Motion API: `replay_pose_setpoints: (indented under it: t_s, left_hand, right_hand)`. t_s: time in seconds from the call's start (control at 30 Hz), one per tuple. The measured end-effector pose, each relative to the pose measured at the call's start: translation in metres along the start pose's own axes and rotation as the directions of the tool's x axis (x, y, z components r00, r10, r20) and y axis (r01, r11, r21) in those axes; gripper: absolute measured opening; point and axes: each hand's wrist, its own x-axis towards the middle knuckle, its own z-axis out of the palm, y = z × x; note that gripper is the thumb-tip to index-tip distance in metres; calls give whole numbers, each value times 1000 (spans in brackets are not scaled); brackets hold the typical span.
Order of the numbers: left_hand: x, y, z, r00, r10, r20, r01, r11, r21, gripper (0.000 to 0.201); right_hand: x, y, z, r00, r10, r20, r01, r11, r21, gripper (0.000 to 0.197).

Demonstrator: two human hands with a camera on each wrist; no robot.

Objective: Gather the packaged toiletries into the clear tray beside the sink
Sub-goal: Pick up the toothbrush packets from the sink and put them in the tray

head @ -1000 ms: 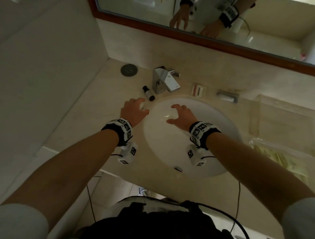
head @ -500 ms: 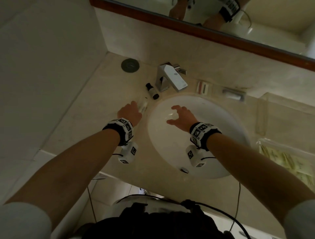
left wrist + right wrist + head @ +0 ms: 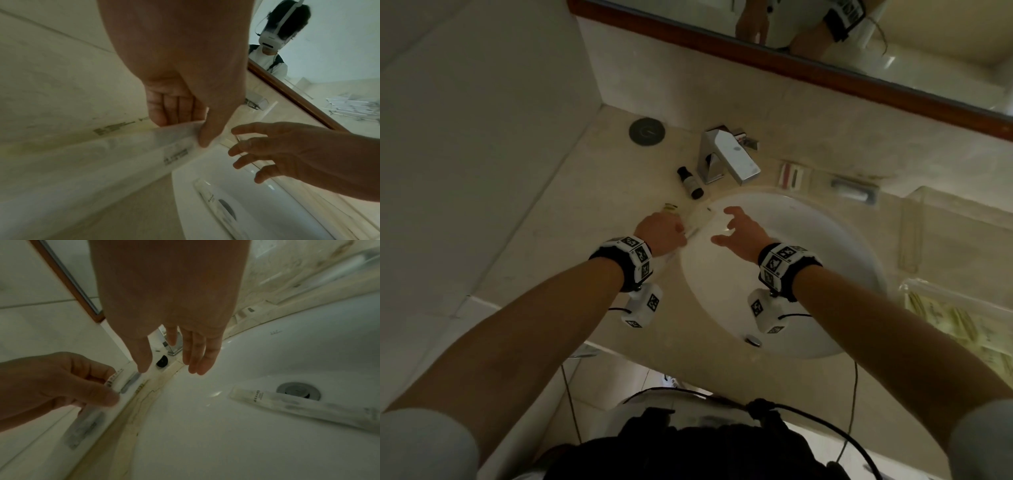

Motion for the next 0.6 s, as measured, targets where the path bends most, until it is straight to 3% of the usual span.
replay_pose_setpoints:
  t_s: [0.17,0.37,0.5,0.6]
  left_hand:
    - [-4,26,1,989,145,40,-144,989,-33,22]
    - [0,59,8,983,173,67,-166,981,-97,29]
    - [5,78,16,976,168,138,-162,985,-51,39]
    - [10,87,19,973,150,177,-147,989,-33,26]
  right_hand:
    - [-1,3,-9,1000,-1,21,-4,968,251,58]
    - [-14,27,-37,999,-10,46,-8,920,391,7]
    - [-16,49,-56,1000,11,-7,-7,919,393,5]
    - [-14,64,-67,999,43,-24,-29,909,416,12]
